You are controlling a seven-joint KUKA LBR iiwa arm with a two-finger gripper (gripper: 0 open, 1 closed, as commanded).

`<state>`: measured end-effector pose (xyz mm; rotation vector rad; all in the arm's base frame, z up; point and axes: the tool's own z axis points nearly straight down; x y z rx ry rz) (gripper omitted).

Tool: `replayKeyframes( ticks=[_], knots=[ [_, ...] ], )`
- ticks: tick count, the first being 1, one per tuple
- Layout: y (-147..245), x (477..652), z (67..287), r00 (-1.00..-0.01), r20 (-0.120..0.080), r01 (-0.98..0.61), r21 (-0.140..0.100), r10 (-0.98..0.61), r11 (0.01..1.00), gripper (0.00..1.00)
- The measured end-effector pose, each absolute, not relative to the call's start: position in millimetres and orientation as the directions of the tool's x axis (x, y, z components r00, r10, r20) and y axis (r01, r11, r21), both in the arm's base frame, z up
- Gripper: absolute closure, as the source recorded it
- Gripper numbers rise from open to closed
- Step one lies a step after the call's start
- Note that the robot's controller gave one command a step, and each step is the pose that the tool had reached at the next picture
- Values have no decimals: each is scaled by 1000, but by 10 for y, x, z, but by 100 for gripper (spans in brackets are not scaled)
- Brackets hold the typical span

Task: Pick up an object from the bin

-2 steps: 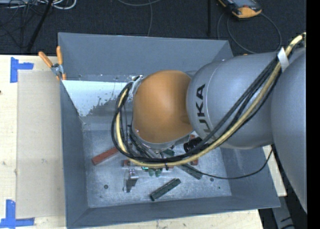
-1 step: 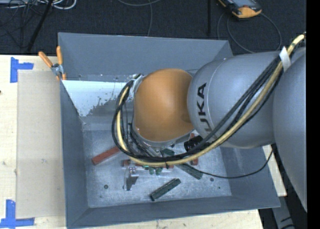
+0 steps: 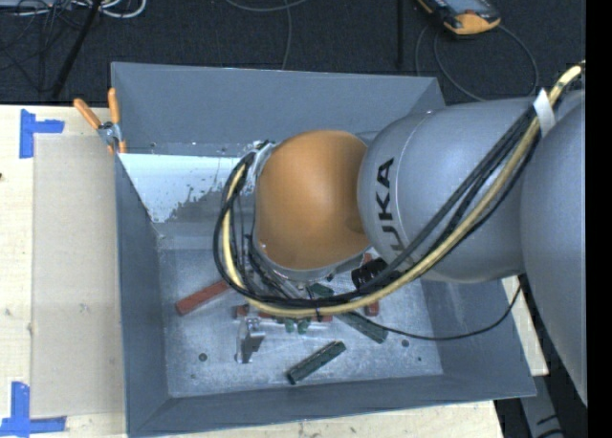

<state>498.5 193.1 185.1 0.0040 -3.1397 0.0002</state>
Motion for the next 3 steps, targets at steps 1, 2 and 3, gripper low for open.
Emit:
replayKeyframes(
  ticks=[1,2,3],
  knots=[
    [1902,5166,2114,-984,1,-176,0,-176,984,0],
    [1884,5226,1861,-1000,-4,2,1,2,1000,0],
    [1763,5464,1222,-943,-2,333,2,333,943,0]
  ],
)
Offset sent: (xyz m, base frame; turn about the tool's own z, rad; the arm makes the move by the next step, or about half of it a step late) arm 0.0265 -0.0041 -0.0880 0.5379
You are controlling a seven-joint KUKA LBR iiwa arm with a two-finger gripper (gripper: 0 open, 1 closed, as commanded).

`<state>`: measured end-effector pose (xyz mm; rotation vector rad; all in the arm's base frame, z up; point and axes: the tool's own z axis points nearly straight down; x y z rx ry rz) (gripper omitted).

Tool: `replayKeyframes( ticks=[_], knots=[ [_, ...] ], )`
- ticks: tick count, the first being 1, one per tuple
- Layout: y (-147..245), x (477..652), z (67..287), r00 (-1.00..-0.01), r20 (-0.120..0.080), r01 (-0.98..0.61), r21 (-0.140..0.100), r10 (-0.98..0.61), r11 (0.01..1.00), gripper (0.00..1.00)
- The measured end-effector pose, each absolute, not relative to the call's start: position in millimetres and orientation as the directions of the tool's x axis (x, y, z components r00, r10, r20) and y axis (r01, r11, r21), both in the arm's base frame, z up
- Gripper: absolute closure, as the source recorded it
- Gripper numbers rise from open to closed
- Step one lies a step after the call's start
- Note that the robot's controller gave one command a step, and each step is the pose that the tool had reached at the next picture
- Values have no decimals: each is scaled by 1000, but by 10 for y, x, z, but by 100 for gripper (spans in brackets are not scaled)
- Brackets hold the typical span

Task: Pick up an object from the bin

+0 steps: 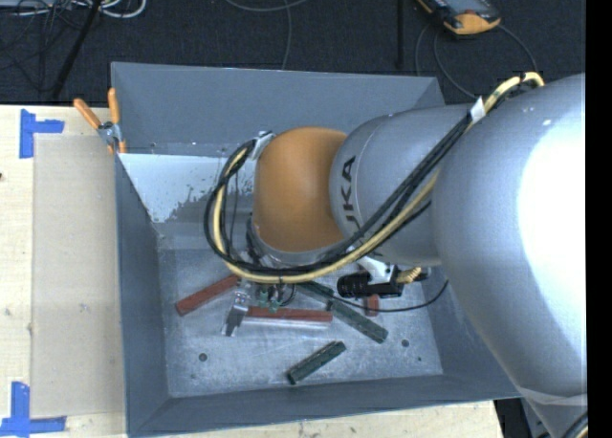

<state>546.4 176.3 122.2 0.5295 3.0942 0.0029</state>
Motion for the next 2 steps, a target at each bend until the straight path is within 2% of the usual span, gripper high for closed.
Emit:
replayKeyframes(
  ticks=[1,2],
  knots=[
    [1710,5735,751,-996,-11,86,5,86,996,100],
    [1709,5735,751,-996,-11,87,6,87,996,100]
  ],
)
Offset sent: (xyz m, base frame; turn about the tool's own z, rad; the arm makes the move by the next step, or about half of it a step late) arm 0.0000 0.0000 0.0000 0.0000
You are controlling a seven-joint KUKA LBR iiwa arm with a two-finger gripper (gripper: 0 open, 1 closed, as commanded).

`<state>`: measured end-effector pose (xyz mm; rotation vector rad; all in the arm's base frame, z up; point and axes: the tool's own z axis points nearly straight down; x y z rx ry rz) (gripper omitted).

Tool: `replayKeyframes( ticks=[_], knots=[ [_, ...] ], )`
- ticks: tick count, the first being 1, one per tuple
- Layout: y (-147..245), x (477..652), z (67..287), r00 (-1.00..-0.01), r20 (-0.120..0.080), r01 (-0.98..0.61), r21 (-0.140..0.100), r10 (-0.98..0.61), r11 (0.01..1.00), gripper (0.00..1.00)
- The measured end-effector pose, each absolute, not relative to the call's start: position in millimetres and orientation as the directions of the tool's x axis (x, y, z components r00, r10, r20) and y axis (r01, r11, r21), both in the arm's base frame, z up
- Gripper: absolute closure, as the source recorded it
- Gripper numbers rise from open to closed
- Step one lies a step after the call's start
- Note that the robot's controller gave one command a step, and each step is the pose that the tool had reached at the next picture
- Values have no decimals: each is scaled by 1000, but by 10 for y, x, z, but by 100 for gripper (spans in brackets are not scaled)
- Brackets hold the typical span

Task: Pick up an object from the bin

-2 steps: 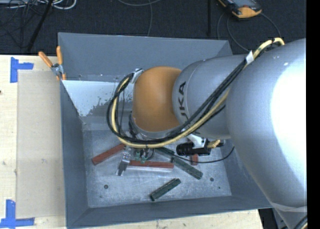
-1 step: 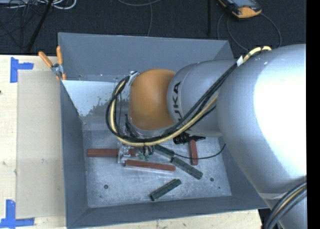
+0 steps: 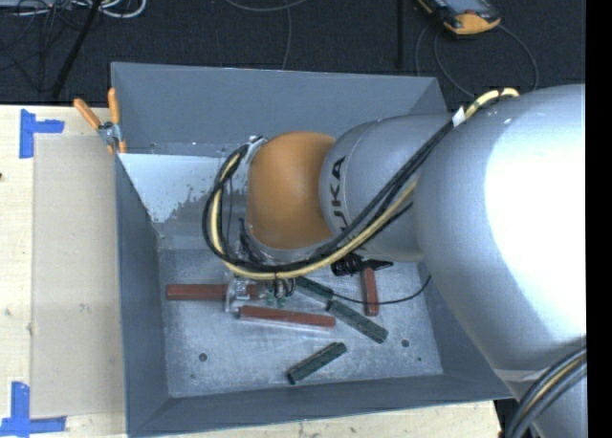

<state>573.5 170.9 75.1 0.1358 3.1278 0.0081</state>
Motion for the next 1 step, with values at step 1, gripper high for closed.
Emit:
replayKeyframes(
  ticks=[1],
  knots=[
    [1464,5814,2058,-1000,0,28,0,28,1000,100]
  ],
)
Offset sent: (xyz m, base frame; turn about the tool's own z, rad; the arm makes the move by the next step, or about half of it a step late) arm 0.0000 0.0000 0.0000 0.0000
